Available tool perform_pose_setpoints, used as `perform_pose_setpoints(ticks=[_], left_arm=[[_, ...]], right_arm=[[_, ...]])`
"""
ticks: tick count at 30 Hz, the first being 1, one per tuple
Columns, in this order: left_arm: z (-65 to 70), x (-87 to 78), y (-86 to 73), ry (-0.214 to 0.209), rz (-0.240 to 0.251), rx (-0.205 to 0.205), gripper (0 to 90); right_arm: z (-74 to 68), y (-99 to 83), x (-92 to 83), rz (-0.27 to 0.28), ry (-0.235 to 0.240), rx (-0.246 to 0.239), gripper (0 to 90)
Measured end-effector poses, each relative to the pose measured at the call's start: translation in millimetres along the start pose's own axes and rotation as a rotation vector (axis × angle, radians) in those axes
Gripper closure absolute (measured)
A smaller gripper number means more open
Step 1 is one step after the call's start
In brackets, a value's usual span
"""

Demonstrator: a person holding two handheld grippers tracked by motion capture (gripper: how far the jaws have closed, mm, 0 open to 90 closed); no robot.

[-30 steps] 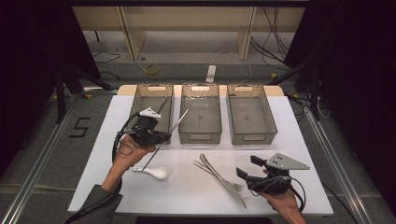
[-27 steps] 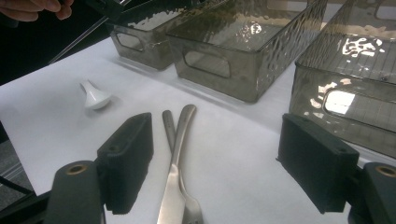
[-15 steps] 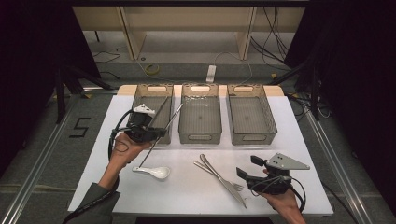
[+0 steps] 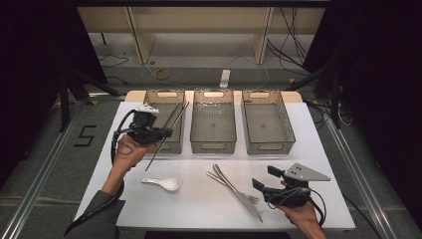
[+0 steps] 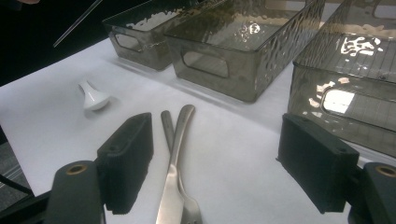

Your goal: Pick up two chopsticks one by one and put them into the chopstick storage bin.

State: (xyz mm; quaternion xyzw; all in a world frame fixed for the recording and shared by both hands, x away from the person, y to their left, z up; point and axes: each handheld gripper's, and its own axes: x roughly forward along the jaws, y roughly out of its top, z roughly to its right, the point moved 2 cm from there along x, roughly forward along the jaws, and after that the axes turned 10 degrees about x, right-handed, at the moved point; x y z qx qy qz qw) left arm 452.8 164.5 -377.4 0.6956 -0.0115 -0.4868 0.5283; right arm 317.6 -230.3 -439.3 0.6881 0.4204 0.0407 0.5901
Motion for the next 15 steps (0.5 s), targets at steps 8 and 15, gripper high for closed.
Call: perform_pose_setpoints(ticks=[8, 15], left_arm=[[-18.1, 0.3, 10.1, 0.03, 0.014, -0.014, 85.5], [-29.9, 2.4, 24.3, 0.056, 0.015, -0.005, 85.5]], right_arm=[[0.2, 0.2, -0.4, 0.004, 0.0, 0.0, 27.4], [0.2, 0.1, -0.5, 0.004, 0.001, -0.001, 27.4]])
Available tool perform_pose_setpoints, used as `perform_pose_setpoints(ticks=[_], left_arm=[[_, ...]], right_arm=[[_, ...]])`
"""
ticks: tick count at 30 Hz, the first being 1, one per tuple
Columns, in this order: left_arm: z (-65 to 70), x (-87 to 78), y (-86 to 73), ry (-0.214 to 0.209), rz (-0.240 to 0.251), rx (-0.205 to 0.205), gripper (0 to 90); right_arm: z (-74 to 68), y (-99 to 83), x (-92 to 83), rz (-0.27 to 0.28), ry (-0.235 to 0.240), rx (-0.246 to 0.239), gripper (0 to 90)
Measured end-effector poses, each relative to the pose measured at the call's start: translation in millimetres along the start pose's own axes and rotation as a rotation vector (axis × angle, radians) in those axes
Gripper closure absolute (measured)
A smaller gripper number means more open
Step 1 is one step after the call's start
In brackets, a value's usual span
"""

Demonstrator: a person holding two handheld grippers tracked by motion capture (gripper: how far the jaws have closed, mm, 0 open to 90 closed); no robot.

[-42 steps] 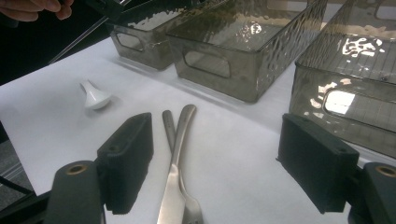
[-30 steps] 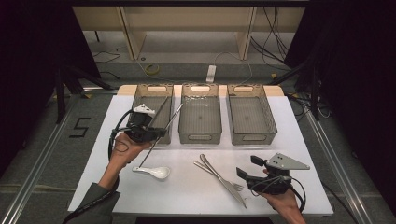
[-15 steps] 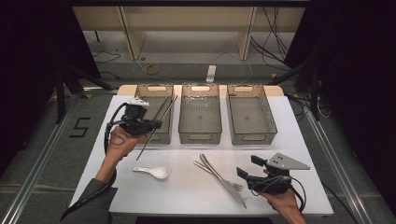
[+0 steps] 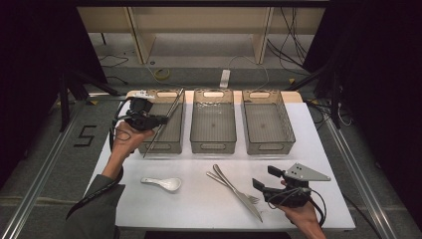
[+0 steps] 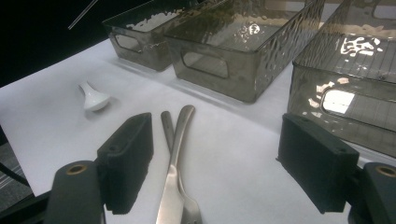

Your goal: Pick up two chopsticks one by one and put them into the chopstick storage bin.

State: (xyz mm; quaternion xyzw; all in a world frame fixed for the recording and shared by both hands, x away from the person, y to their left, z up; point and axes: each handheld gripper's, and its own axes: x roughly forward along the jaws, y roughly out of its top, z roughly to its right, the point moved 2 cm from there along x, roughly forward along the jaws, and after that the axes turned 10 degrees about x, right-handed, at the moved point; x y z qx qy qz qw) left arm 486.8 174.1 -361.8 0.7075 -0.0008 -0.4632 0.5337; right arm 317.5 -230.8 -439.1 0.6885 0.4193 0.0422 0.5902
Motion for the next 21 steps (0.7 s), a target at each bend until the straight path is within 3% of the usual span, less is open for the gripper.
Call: perform_pose_setpoints(ticks=[12, 21], left_arm=[[-25.1, 12.2, 15.3, 0.031, 0.02, -0.015, 85.4], [-45.7, 26.3, 14.9, 0.054, 0.015, -0.032, 85.4]], right_arm=[[-0.5, -0.4, 0.4, -0.004, 0.0, 0.001, 27.4], [-0.1, -0.7, 0.9, -0.006, 0.002, -0.001, 27.4]])
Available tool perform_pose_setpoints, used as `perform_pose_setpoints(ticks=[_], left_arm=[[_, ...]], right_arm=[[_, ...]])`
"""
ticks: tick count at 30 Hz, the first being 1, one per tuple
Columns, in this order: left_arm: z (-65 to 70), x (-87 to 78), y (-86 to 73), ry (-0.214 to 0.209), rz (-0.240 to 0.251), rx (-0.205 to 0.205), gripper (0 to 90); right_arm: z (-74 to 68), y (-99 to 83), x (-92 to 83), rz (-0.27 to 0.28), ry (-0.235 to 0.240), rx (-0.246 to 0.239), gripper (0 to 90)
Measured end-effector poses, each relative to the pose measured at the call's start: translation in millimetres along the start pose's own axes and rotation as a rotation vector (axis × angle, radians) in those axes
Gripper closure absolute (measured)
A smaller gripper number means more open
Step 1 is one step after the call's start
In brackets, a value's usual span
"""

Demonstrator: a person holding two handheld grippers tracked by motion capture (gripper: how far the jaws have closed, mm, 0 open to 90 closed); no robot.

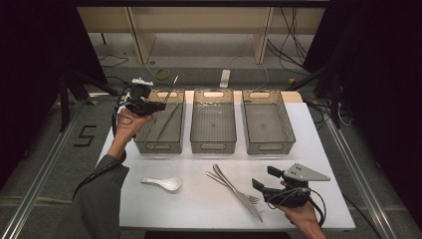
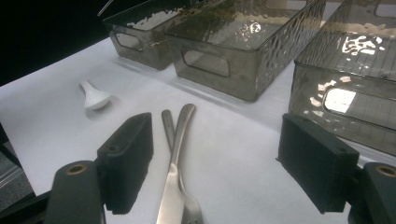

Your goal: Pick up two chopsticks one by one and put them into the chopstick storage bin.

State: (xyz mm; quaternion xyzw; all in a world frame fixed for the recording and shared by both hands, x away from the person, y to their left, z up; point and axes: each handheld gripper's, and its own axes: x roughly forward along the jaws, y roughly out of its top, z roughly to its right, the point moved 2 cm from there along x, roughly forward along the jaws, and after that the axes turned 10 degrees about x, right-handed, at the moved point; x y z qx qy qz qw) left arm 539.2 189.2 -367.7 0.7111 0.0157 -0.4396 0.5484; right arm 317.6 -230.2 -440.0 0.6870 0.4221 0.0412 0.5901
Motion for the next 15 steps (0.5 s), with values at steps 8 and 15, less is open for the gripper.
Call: perform_pose_setpoints(ticks=[8, 15], left_arm=[[-11.3, 10.9, -0.4, 0.022, 0.007, -0.025, 85.4], [-20.0, 16.7, -3.7, 0.036, 0.009, -0.044, 85.3]], right_arm=[[-0.2, 0.0, 0.0, 0.0, 0.001, 0.0, 27.4], [-0.5, -0.4, 0.4, -0.003, 0.002, -0.002, 27.3]])
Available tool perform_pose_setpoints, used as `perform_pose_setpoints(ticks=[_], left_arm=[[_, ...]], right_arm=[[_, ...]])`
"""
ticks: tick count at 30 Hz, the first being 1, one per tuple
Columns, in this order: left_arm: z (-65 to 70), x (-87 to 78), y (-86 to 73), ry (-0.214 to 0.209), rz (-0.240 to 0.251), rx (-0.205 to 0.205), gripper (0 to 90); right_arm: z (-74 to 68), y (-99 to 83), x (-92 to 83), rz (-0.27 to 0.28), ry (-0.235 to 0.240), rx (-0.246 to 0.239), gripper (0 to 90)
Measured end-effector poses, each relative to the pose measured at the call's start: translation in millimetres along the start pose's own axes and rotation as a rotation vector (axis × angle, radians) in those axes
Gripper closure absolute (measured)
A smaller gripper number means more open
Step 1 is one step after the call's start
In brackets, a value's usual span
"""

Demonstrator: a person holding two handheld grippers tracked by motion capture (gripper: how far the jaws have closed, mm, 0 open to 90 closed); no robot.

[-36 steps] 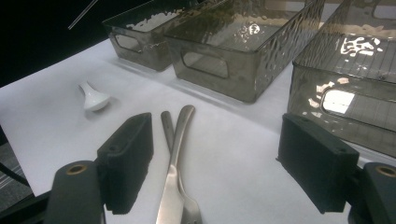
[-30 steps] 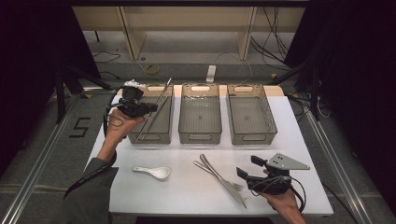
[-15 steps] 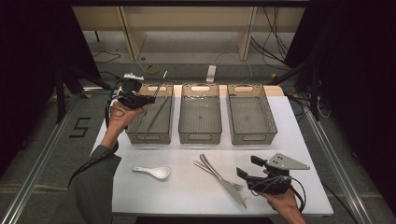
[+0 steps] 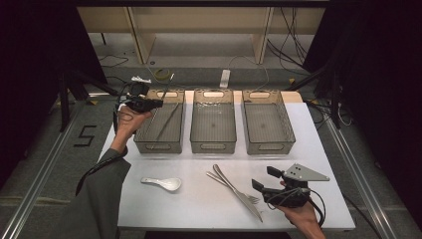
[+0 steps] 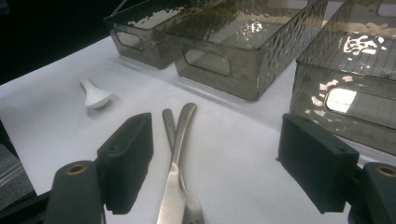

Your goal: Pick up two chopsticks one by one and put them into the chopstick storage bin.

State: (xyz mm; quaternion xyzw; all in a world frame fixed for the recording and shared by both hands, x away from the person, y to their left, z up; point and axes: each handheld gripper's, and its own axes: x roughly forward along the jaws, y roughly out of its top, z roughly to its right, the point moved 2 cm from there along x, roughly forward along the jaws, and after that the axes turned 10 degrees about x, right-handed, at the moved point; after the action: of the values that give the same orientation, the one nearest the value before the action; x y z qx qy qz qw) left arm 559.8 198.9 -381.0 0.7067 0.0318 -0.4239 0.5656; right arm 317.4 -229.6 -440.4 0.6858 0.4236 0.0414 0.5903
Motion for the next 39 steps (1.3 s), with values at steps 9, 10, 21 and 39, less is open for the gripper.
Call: perform_pose_setpoints(ticks=[9, 10, 21, 39], left_arm=[[-6.5, 6.4, -11.3, 0.025, -0.007, -0.006, 85.2], [-7.3, 7.3, -12.7, 0.024, -0.008, -0.008, 85.3], [-6.4, 16.0, -23.6, 0.039, -0.033, 0.01, 85.0], [-8.1, 25.3, -36.7, 0.024, -0.079, -0.043, 78.0]], right_arm=[[-0.4, -0.5, 0.6, -0.005, 0.002, 0.001, 27.3], [-0.3, -0.5, 0.6, -0.004, 0.002, 0.001, 27.4], [-0.4, -0.5, 0.6, -0.004, 0.002, 0.0, 27.4], [-0.8, -0.6, 0.5, -0.005, 0.003, 0.001, 27.4]])
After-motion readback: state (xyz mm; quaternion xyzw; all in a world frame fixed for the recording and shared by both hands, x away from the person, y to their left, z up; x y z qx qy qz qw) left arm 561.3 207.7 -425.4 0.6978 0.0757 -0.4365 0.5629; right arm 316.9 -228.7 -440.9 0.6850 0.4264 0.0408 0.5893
